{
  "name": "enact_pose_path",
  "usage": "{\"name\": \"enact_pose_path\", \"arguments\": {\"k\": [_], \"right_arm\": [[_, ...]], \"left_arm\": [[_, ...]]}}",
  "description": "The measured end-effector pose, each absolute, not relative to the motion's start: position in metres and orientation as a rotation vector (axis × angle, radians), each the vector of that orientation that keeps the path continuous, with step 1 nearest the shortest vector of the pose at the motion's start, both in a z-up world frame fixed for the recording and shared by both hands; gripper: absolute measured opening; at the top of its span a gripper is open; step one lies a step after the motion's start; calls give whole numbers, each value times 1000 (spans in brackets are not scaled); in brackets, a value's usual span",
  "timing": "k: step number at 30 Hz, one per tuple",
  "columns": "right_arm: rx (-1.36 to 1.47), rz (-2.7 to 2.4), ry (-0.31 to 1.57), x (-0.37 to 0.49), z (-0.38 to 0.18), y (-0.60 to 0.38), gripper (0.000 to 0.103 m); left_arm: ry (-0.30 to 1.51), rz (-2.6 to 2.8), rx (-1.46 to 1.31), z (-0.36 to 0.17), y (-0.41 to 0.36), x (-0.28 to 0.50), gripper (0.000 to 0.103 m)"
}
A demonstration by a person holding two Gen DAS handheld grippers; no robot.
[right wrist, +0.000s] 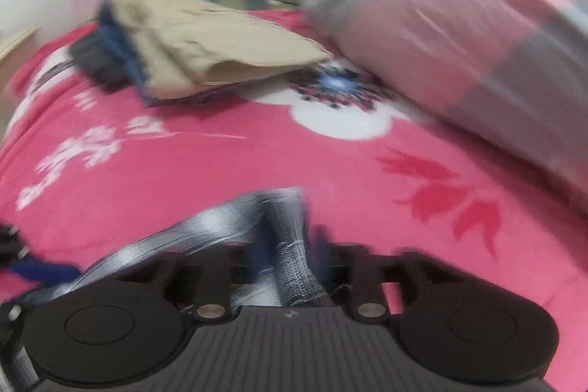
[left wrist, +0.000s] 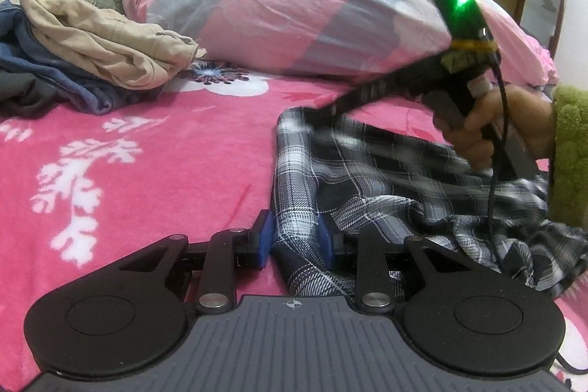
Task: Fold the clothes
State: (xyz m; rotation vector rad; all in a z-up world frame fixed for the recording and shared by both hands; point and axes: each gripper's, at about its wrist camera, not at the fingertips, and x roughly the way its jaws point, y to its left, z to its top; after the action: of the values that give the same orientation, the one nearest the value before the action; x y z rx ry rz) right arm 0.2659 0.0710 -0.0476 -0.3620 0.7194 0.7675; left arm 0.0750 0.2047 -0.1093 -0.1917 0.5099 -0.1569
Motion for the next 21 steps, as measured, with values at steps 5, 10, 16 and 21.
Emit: {"name": "enact_pose_path", "arguments": {"k": [5,10,16,21], "right_arm": [[-53,696,695,278,-9,26,52],[-50,827,888,268,-23,48,22],[94,719,990,291,-63,65,21],[114,643,955,251,-17,13,23]], "left_arm": [[511,-160,-195,-109,206,75,27],[511,-172,-206,-110,209,74,27],[518,-192,-231,-110,213,73,28],[524,-211,-290,-111,222,73,28]]}}
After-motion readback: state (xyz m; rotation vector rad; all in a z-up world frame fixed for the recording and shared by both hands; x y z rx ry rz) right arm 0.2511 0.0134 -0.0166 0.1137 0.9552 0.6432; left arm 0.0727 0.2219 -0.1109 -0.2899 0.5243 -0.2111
